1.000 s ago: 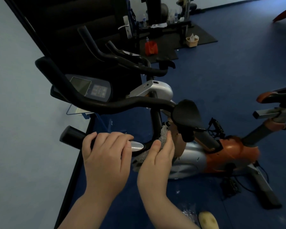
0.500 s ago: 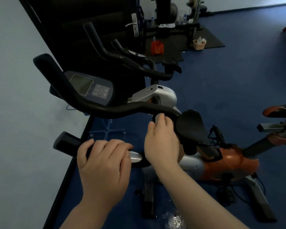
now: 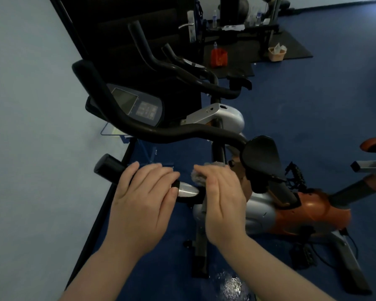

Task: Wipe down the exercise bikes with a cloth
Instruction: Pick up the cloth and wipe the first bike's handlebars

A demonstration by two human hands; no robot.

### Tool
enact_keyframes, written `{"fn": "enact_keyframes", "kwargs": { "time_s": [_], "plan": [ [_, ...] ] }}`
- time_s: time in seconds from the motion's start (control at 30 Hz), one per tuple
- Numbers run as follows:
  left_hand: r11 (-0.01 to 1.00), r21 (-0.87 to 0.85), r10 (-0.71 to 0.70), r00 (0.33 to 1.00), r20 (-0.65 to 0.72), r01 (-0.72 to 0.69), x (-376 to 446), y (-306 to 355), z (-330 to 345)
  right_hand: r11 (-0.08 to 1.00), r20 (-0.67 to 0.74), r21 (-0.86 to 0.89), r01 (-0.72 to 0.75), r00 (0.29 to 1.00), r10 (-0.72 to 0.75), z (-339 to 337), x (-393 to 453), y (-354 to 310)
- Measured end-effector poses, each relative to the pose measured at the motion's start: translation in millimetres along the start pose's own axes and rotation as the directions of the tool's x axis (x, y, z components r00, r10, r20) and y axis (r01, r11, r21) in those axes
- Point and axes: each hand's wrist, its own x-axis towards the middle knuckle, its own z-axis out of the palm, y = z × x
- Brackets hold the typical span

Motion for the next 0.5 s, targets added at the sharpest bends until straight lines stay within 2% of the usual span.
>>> {"fn": "enact_keyframes", "kwargs": {
  "time_s": [0.1, 0.2, 0.3, 0.37, 0.5],
  "plan": [
    [1.000, -0.020, 0.022, 1.000, 0.014, -0.022, -1.2, -3.3, -5.9, 0.997, 0.092, 0.059, -0.043, 0.995, 0.037, -8.0, -1.5, 0.7],
    [1.000, -0.022, 0.022, 1.000, 0.007, -0.022, -0.8, -4.1, -9.1, 0.988, 0.271, 0.112, -0.111, 0.959, 0.077, -28.4, 19.2, 10.4],
    [1.000, -0.016, 0.010, 1.000, 0.003, -0.010, -0.7, -2.7, -8.1, 0.999, 0.410, -0.053, -0.004, 0.912, 0.026, -31.4, 33.1, 15.8],
    [1.000, -0.015, 0.000, 1.000, -0.001, 0.000, -1.0, -2.1, -7.5, 0.984, 0.423, -0.149, 0.097, 0.906, -0.025, -26.7, 33.4, 15.7],
    [1.000, 0.019, -0.001, 1.000, -0.012, 0.002, -2.4, -3.1, -7.7, 0.953, 0.337, -0.256, 0.161, 0.939, -0.068, -21.8, 27.1, 12.3]
  ]
}}
